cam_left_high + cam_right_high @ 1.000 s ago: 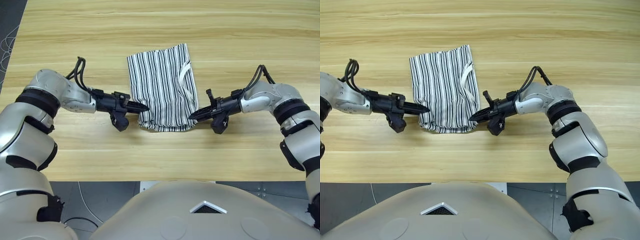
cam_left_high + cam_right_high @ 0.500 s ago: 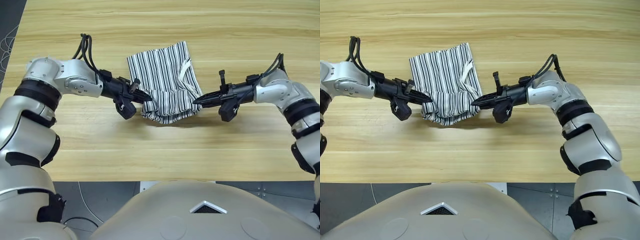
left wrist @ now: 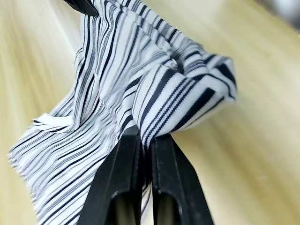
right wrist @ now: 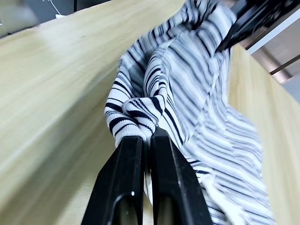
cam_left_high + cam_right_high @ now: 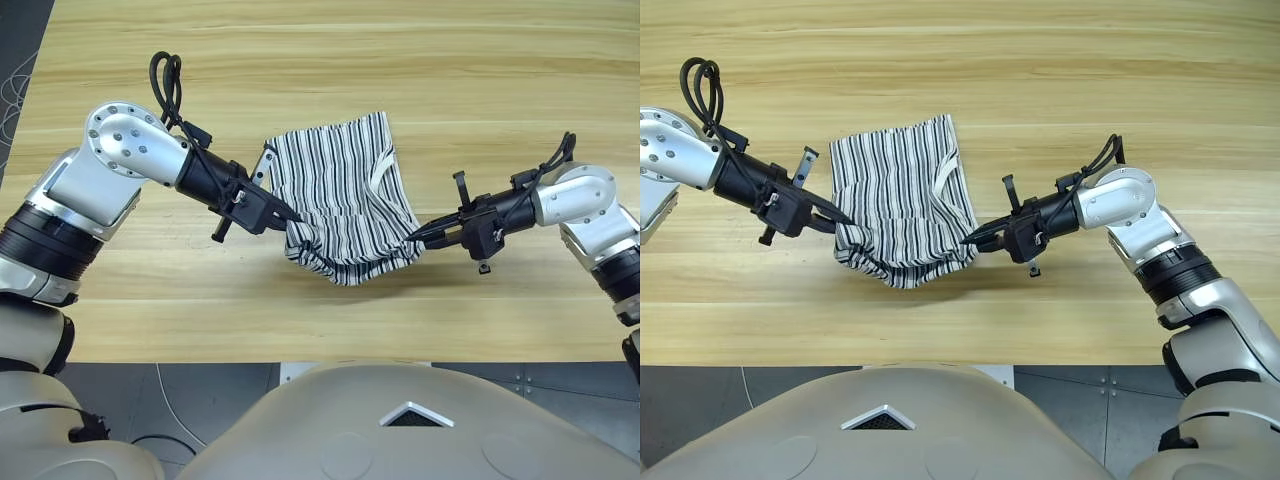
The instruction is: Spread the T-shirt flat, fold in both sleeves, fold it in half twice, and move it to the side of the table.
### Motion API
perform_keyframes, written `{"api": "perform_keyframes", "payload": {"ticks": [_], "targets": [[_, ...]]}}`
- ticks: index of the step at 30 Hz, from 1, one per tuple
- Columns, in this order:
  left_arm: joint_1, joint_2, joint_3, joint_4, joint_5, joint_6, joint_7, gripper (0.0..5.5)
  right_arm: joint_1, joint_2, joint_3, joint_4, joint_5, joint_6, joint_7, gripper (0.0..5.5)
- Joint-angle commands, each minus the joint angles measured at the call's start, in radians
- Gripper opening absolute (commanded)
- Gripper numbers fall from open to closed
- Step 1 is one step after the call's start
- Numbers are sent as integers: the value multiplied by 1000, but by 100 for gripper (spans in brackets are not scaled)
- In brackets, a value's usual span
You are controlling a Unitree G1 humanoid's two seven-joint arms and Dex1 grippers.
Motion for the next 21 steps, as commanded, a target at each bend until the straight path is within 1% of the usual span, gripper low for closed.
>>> {"api": "perform_keyframes", "payload": {"ticks": [1,4,7,11,16,21], "targets": [[48,7,79,-8,-26,53,-92,11,55,-57,-65,-129,70,158,71,10],[100,6,132,-27,-69,84,-160,11,102,-84,-110,-231,117,285,113,10],[125,-36,189,-7,-66,88,-154,11,108,-50,-169,-288,148,359,110,10],[140,-109,244,0,-62,119,-118,11,48,61,-217,-242,106,378,75,10],[155,-154,289,35,-38,168,-110,11,-39,183,-263,-142,56,405,29,10],[150,-190,345,166,-10,148,-128,11,-136,275,-284,33,-60,377,-21,10]]}}
